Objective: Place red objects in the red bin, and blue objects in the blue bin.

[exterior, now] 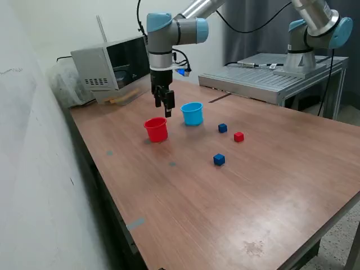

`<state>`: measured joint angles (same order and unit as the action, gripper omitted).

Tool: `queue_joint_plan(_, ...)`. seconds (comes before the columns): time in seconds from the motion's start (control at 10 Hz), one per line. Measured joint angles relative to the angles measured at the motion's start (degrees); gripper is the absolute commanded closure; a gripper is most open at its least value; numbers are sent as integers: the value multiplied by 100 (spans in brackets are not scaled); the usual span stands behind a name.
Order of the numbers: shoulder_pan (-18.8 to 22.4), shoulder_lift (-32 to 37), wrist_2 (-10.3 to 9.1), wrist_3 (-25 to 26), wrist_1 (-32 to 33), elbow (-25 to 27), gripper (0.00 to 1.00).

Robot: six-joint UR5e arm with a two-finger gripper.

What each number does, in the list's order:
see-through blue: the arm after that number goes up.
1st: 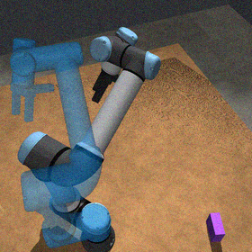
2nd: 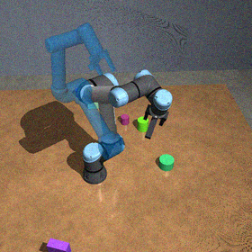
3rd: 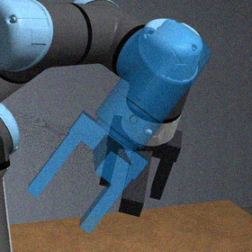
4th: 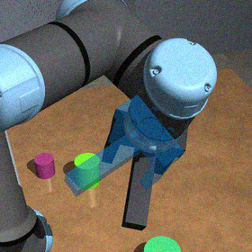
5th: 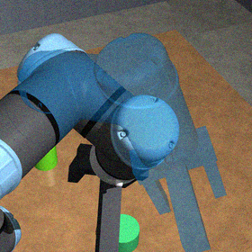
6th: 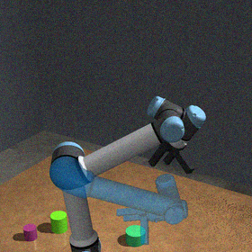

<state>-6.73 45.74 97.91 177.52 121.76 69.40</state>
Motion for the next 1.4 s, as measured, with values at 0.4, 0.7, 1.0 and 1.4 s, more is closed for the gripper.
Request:
queue_joint_plan(0.4,939,794,27,326,14,959,0)
queue_joint_plan(0.7,1330,973,13,630,143,1306,0)
queue_joint_plan(1.0,1894,808,-3,916,285,1304,0)
queue_joint_plan(1.4,2476,273,-21,1109,363,968,0)
